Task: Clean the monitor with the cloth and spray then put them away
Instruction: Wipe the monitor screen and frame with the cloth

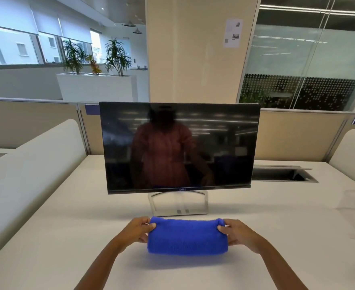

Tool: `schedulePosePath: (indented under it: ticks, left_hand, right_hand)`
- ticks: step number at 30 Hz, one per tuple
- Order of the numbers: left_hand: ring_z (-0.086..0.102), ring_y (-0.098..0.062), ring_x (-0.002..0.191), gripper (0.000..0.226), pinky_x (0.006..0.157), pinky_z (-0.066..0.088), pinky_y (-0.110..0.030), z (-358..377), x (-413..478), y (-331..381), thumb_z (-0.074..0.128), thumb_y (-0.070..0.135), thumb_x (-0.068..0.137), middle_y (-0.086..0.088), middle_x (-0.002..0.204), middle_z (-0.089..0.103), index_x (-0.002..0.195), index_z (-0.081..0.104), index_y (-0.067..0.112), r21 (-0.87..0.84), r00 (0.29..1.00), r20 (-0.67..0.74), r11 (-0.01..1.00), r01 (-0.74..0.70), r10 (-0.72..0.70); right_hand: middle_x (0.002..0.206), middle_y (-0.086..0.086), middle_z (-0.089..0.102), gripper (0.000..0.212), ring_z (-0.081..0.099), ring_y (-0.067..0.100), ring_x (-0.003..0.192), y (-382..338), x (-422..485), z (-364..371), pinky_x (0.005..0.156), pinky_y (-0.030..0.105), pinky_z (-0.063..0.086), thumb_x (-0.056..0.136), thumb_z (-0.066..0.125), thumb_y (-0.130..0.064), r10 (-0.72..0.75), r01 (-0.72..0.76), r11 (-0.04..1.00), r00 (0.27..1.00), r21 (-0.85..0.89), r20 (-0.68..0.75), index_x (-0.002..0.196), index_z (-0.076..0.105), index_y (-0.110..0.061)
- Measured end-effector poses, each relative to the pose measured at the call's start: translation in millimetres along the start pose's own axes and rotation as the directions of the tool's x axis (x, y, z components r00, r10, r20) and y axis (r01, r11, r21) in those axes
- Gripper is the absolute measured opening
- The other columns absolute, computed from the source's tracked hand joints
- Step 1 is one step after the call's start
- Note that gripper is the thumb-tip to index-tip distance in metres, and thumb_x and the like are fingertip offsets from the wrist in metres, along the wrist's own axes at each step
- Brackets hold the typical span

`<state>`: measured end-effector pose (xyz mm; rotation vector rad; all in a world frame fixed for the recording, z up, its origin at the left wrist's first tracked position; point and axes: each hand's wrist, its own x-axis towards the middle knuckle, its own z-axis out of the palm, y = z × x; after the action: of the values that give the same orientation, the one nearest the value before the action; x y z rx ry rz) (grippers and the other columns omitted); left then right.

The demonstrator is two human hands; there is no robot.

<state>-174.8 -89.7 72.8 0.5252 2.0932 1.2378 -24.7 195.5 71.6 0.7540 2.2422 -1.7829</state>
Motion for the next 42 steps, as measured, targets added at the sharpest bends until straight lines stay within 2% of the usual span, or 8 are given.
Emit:
schedulePosePath:
  ticks: [8,13,18,21,24,30,35,42]
  left_hand:
    - [0.06,-0.032,0.099,0.025,0.08,0.053,-0.039,23.5,36.4,1.4,0.042,0.026,0.096,-0.017,0.107,0.062,0.103,0.054,0.006,0.099,0.951,-0.31,0.994,0.05,-0.017]
    - [0.058,-0.026,0.099,0.026,0.082,0.044,-0.032,34.4,50.4,-11.3,0.041,0.029,0.096,-0.012,0.109,0.064,0.108,0.054,0.009,0.274,0.919,-0.394,0.952,0.132,-0.014]
    - [0.056,-0.016,0.086,0.023,0.078,0.045,-0.028,37.8,55.0,-16.4,0.04,0.034,0.095,-0.005,0.107,0.064,0.11,0.047,0.017,0.362,0.908,-0.418,0.915,0.177,-0.011]
    - [0.057,-0.016,0.089,0.025,0.078,0.044,-0.027,36.8,55.9,-16.5,0.042,0.036,0.094,-0.004,0.108,0.062,0.111,0.045,0.018,0.388,0.904,-0.428,0.903,0.186,-0.003]
    - [0.053,-0.013,0.086,0.028,0.075,0.042,-0.025,34.2,56.4,-15.2,0.041,0.038,0.094,-0.003,0.11,0.061,0.113,0.045,0.017,0.406,0.908,-0.419,0.897,0.178,0.01]
    - [0.057,-0.02,0.093,0.031,0.086,0.046,-0.031,25.7,55.4,0.5,0.035,0.035,0.097,-0.008,0.109,0.063,0.11,0.051,0.012,0.375,0.883,-0.47,0.908,0.186,0.013]
    - [0.056,-0.023,0.075,0.025,0.069,0.042,-0.029,24.7,38.0,42.1,0.035,0.031,0.097,-0.005,0.081,0.059,0.085,0.051,0.016,0.301,0.723,-0.663,0.954,0.018,0.195]
    - [0.054,-0.012,0.071,0.017,0.068,0.045,-0.03,34.6,13.5,86.4,0.04,0.034,0.095,0.005,0.082,0.055,0.085,0.051,0.024,0.186,0.74,-0.551,0.921,-0.342,0.386]
  right_hand:
    - [0.094,0.004,0.059,0.023,0.054,0.017,0.084,6.9,27.7,29.8,0.07,0.024,0.045,0.093,0.053,-0.017,-0.149,0.025,0.958,0.894,-0.284,-0.423,0.115,0.051,-0.012]
    - [0.143,0.007,0.035,0.051,0.041,0.019,0.127,14.7,32.2,47.9,0.102,0.027,0.039,0.092,0.049,-0.012,-0.296,-0.069,0.774,0.84,-0.63,-0.455,0.139,0.031,-0.019]
    - [0.156,-0.007,0.014,0.056,0.019,0.012,0.142,0.8,26.7,65.0,0.115,0.027,0.016,0.095,0.038,-0.046,-0.563,0.318,0.473,0.826,-0.822,-0.004,0.146,0.024,-0.028]
    - [0.158,-0.012,0.002,0.077,-0.007,0.013,0.145,-2.4,32.6,81.1,0.116,0.04,-0.004,0.085,0.043,-0.064,-0.48,0.506,0.277,0.809,-0.817,0.339,0.148,0.011,-0.032]
    - [0.158,-0.011,-0.005,0.084,-0.011,0.017,0.145,-4.5,43.7,93.0,0.115,0.048,-0.009,0.085,0.048,-0.06,-0.366,0.49,0.181,0.838,-0.853,0.405,0.148,0.002,-0.031]
    - [0.156,-0.009,0.018,0.054,0.01,0.016,0.145,-5.1,50.8,102.8,0.118,0.042,0.005,0.096,0.039,-0.04,-0.325,0.37,0.461,0.916,-0.806,0.234,0.146,0.019,-0.034]
    - [0.124,0.004,0.059,0.037,0.056,0.019,0.109,-36.7,31.1,103.2,0.093,0.026,0.041,0.098,0.043,-0.028,-0.231,0.199,0.95,0.966,-0.24,-0.116,0.132,0.048,-0.015]
    - [0.111,0.009,0.069,0.046,0.063,0.023,0.106,-92.4,-3.2,94.7,0.088,0.034,0.051,0.095,0.036,-0.049,-0.137,0.17,0.859,0.985,0.482,-0.104,0.112,0.063,-0.016]
